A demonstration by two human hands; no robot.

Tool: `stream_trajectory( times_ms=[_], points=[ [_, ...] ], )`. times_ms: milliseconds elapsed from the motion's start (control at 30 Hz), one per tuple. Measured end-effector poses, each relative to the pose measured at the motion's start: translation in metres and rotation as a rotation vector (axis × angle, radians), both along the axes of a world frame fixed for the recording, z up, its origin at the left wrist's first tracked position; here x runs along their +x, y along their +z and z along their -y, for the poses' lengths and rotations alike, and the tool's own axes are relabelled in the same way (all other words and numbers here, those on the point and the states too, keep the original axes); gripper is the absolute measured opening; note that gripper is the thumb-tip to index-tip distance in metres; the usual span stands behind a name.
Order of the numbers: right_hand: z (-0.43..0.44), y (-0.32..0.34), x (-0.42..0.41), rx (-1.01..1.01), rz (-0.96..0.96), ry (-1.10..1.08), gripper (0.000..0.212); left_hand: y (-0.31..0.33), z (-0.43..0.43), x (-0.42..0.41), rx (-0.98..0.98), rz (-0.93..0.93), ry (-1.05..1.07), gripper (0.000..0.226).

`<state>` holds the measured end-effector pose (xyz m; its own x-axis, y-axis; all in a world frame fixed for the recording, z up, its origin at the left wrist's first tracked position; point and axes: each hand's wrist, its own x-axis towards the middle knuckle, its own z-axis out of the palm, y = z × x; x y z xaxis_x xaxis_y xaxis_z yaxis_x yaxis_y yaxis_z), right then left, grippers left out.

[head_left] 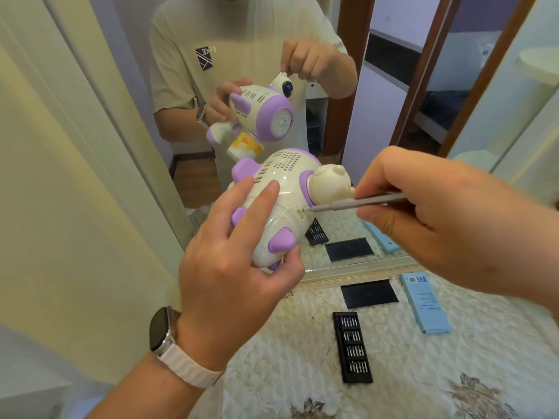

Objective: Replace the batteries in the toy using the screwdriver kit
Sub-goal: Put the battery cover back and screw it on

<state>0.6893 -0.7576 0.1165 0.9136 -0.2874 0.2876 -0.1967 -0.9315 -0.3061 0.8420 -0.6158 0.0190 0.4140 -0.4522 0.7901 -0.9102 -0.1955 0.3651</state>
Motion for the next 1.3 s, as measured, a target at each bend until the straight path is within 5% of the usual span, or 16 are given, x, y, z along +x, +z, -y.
stream_trajectory(
  times_ms=[333, 600, 1133, 1300],
  points=[
    [0.001, -0.010, 0.000, -0.265, 0.120, -0.026, 0.041, -0.005, -0.001, -0.005, 0.014, -0.004, -0.018, 0.060],
    [-0.002, -0.011, -0.004, -0.153, 0.069, -0.019, 0.024, -0.005, -0.003, -0.004, -0.019, -0.023, -0.006, 0.058],
    [-0.009, -0.019, 0.002, -0.299, 0.098, -0.069, 0.042, -0.016, -0.007, -0.006, -0.045, -0.062, -0.059, 0.060],
    [-0.009, -0.012, -0.002, -0.145, -0.033, -0.062, 0.030, -0.016, -0.008, -0.004, -0.039, -0.081, -0.060, 0.060]
  ],
)
